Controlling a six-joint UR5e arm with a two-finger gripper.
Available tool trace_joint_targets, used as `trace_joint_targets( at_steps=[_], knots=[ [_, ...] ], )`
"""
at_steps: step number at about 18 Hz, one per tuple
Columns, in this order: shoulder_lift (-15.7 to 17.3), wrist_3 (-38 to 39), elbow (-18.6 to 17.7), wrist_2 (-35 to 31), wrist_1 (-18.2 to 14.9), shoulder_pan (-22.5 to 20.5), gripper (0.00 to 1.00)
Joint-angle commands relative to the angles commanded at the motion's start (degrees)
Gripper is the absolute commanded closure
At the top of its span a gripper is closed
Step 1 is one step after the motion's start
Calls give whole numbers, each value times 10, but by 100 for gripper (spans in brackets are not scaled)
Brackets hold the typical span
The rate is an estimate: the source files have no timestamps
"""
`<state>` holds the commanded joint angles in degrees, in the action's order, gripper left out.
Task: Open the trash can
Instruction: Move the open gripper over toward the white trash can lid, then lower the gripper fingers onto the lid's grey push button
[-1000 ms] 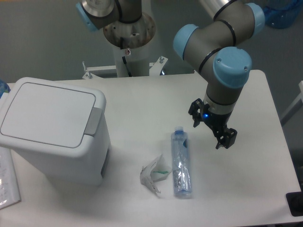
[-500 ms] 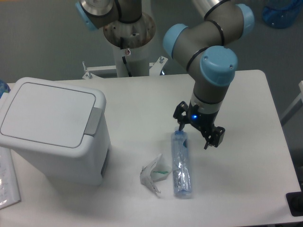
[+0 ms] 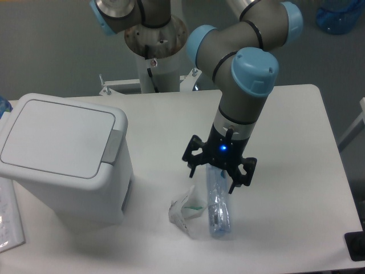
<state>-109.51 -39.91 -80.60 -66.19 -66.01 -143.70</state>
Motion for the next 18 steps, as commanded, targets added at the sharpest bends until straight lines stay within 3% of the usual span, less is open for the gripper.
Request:
trace_joint_targets(
  at_steps=[6,10,15,18],
  knots=[
    [48,68,-18,88,1,8,0],
    [80,79,-53,127,6,13,0],
    [124,82,-129,136,61,18,0],
    [127,95,-138,134,67,21,0]
  ],
)
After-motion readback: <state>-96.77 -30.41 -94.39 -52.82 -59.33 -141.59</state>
